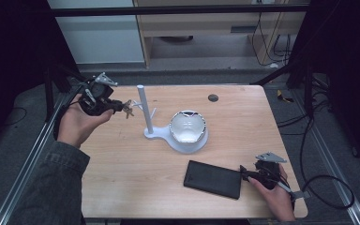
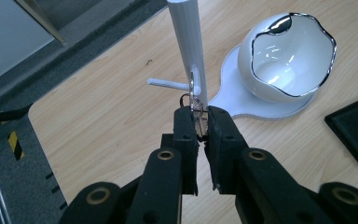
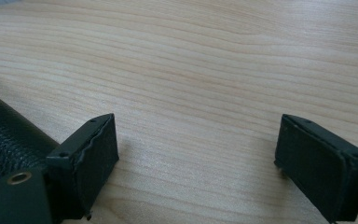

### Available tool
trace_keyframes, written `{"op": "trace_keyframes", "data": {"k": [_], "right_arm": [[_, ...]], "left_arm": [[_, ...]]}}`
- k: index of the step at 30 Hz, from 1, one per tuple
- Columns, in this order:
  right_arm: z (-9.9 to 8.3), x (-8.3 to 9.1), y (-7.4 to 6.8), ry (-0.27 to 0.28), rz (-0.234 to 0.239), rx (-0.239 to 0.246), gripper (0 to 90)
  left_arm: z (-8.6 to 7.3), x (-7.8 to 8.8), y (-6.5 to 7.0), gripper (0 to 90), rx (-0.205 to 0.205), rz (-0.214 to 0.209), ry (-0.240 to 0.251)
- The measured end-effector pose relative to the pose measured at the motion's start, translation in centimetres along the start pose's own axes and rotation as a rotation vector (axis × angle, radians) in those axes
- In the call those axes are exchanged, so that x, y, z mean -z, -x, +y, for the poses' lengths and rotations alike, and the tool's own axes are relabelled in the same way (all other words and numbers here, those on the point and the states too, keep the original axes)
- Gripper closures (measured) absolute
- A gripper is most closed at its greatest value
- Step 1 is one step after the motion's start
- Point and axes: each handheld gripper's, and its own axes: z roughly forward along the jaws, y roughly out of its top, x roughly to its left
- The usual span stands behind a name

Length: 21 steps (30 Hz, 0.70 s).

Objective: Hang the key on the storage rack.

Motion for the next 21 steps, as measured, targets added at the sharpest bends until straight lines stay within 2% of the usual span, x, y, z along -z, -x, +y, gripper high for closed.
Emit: {"op": "trace_keyframes", "data": {"k": [8,13,21], "right_arm": [[0.00,0.00,0.00,0.000,0.000,0.000,13.1],[0.00,0.01,-0.01,-0.001,0.000,-0.001,13.1],[0.00,0.01,-0.02,0.000,-0.001,0.000,13.2]], "left_arm": [[0.49,-0.46,0.35,82.7,-0.006,0.015,0.002],[0.95,-0.44,0.40,82.7,0.001,0.017,0.020],[0.81,-0.82,0.65,82.7,0.008,0.020,0.042]]}}
